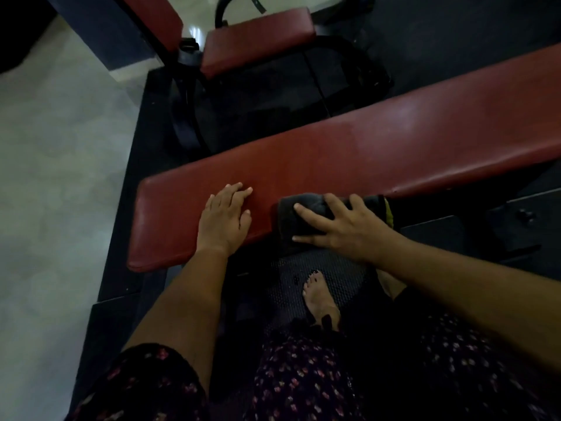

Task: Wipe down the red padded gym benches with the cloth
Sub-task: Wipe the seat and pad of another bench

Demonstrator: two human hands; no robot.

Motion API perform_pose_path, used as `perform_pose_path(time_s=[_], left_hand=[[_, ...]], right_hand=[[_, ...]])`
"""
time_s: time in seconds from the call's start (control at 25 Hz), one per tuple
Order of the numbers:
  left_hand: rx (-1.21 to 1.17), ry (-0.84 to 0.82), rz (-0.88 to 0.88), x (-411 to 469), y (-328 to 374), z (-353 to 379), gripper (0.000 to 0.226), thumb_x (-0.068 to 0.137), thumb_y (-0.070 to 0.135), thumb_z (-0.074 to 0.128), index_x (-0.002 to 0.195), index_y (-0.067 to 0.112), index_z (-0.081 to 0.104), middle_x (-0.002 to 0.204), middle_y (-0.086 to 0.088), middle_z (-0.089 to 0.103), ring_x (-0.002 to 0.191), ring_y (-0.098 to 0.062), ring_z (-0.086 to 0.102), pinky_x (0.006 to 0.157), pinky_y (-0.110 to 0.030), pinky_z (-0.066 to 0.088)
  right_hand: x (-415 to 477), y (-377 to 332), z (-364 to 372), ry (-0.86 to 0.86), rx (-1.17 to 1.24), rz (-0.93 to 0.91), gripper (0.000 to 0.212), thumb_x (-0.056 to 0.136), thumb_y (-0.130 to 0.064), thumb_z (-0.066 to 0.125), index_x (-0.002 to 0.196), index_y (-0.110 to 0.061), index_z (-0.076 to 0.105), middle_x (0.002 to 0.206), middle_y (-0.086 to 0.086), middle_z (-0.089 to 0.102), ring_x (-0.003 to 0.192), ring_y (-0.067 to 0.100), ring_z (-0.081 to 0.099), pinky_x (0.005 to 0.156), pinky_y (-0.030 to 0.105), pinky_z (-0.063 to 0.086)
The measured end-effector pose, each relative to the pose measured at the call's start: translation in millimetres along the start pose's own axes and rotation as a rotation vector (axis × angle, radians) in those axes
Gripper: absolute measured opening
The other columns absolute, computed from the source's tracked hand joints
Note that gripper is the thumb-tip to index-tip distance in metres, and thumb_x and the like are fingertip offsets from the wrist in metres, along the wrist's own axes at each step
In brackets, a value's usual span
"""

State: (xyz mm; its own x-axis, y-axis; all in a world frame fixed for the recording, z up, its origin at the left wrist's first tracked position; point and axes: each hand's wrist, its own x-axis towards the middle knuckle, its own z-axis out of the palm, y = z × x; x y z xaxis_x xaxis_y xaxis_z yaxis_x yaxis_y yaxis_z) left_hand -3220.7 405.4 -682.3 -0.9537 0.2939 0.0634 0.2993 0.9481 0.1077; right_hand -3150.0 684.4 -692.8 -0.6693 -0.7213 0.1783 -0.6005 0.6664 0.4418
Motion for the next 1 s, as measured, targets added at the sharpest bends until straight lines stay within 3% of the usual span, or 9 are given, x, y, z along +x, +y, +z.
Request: perform_pose_path(time_s=[0.12, 0.32, 0.48, 0.6, 0.76, 1.0], left_hand=[[0.069, 0.020, 0.045, 0, 3, -1, 0.050, 0.097, 0.021, 0.047, 0.146, 0.016, 0.042, 0.159, -0.004, 0.030, 0.147, -0.025, 0.025, 0.122, -0.044, 0.013], [0.019, 0.028, 0.059, 1, 37, 2, 0.060, 0.098, 0.051, 0.024, 0.150, 0.024, 0.036, 0.162, -0.001, 0.022, 0.150, -0.023, 0.018, 0.121, -0.045, 0.010], [-0.014, 0.022, 0.092, 23, 91, 7, 0.052, 0.102, 0.037, 0.037, 0.152, 0.023, 0.033, 0.162, 0.000, 0.023, 0.151, -0.018, 0.013, 0.122, -0.040, -0.001], [-0.048, 0.039, 0.109, 32, 119, 9, 0.052, 0.100, 0.028, 0.043, 0.152, 0.024, 0.034, 0.161, 0.000, 0.026, 0.151, -0.018, 0.015, 0.122, -0.040, -0.004], [-0.020, 0.027, 0.220, 42, 145, 10, 0.051, 0.102, 0.033, 0.042, 0.152, 0.028, 0.034, 0.161, 0.001, 0.025, 0.150, -0.019, 0.015, 0.121, -0.041, -0.004], [-0.023, -0.009, 0.255, 67, 209, 20, 0.049, 0.105, 0.036, 0.034, 0.153, 0.028, 0.031, 0.162, 0.003, 0.021, 0.151, -0.017, 0.011, 0.121, -0.041, -0.003]], right_hand=[[-47, 45, 9, -0.008, -0.042, -0.112, 0.076, 0.080, -0.027, 0.069, 0.147, -0.042, 0.036, 0.159, 0.008, 0.021, 0.113, 0.048, 0.045, 0.070, 0.048, 0.042], [-94, 78, 15, -0.055, -0.060, 0.005, 0.087, 0.072, -0.028, 0.075, 0.147, -0.042, 0.033, 0.159, 0.007, 0.020, 0.114, 0.048, 0.042, 0.068, 0.048, 0.043], [-69, 54, 12, -0.125, -0.037, 0.016, 0.075, 0.084, -0.032, 0.062, 0.149, -0.047, 0.027, 0.162, 0.007, 0.013, 0.120, 0.048, 0.040, 0.072, 0.048, 0.042], [-93, 90, 11, -0.140, -0.033, -0.060, 0.080, 0.079, -0.030, 0.069, 0.147, -0.048, 0.031, 0.160, 0.005, 0.010, 0.116, 0.048, 0.044, 0.072, 0.049, 0.044], [-153, 140, 21, -0.147, -0.062, -0.002, 0.086, 0.068, -0.023, 0.079, 0.142, -0.048, 0.042, 0.157, 0.005, 0.019, 0.111, 0.049, 0.044, 0.070, 0.051, 0.045], [-144, 126, 36, -0.117, -0.084, 0.034, 0.067, 0.083, -0.030, 0.059, 0.144, -0.049, 0.038, 0.158, 0.006, 0.019, 0.112, 0.047, 0.045, 0.067, 0.046, 0.044]])
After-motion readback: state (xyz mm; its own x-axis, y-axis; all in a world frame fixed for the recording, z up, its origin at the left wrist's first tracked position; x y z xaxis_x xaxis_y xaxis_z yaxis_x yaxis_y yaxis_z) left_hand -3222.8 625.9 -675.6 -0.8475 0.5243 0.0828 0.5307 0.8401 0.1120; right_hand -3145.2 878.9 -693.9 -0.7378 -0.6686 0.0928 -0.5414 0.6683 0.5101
